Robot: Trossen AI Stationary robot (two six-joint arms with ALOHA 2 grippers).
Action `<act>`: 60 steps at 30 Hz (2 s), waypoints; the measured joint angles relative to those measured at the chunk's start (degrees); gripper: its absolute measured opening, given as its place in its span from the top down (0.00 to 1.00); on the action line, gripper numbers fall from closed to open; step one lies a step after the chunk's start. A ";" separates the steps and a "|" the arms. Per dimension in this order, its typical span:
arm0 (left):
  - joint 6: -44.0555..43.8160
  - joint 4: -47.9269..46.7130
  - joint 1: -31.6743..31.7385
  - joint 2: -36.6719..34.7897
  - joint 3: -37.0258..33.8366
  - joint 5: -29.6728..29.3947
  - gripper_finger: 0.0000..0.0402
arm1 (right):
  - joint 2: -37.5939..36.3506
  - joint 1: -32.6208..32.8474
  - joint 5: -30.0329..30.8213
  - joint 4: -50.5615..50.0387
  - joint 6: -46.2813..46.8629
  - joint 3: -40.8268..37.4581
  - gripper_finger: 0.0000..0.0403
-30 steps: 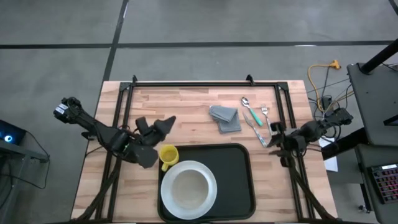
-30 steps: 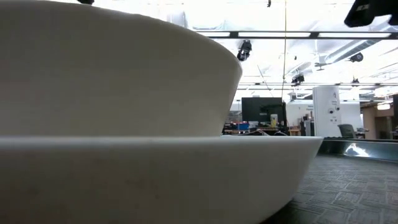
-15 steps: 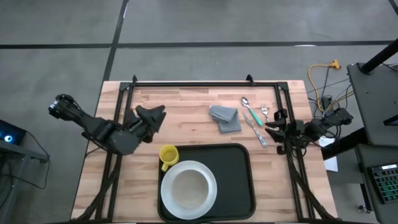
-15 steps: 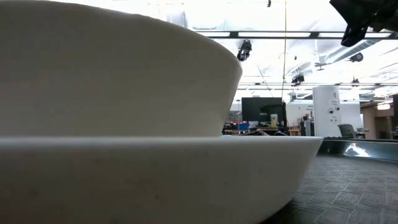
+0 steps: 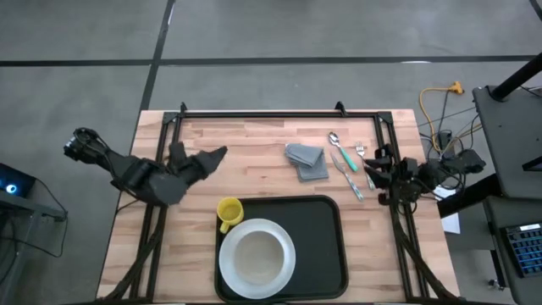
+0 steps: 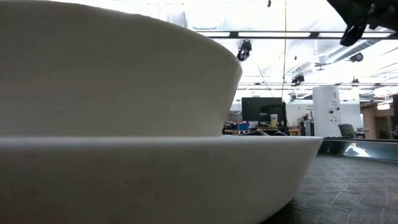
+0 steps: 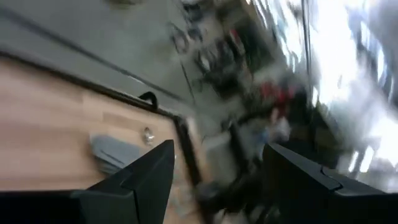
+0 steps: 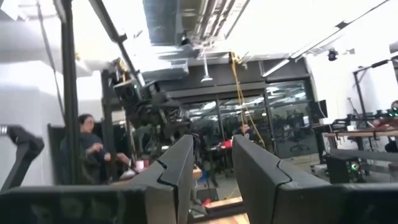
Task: Set up tray
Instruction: Put the gray napkin to the right of the white plate on the black serving tray
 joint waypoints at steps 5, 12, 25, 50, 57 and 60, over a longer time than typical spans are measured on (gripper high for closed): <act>29.29 2.35 0.97 -4.23 0.02 5.12 0.44 | 6.50 -2.35 -0.08 4.42 4.68 0.00 0.75; 65.83 1.67 1.68 -6.19 -0.82 6.03 0.44 | 22.26 -5.03 -0.11 23.76 3.50 0.45 0.75; 73.08 3.87 1.88 -6.55 -5.91 8.16 0.44 | 53.25 -9.93 -0.16 25.87 -0.68 20.79 0.75; 85.53 59.82 2.10 -53.34 -53.51 41.98 0.44 | 64.38 -14.43 -0.11 -35.91 14.54 58.78 0.75; 85.87 66.83 2.10 -60.67 -59.70 42.62 0.44 | 65.95 -18.18 0.06 -67.49 21.20 74.23 0.75; 87.78 73.78 2.05 -60.43 -64.10 42.93 0.44 | 65.95 -19.53 0.06 -69.74 19.76 76.03 0.75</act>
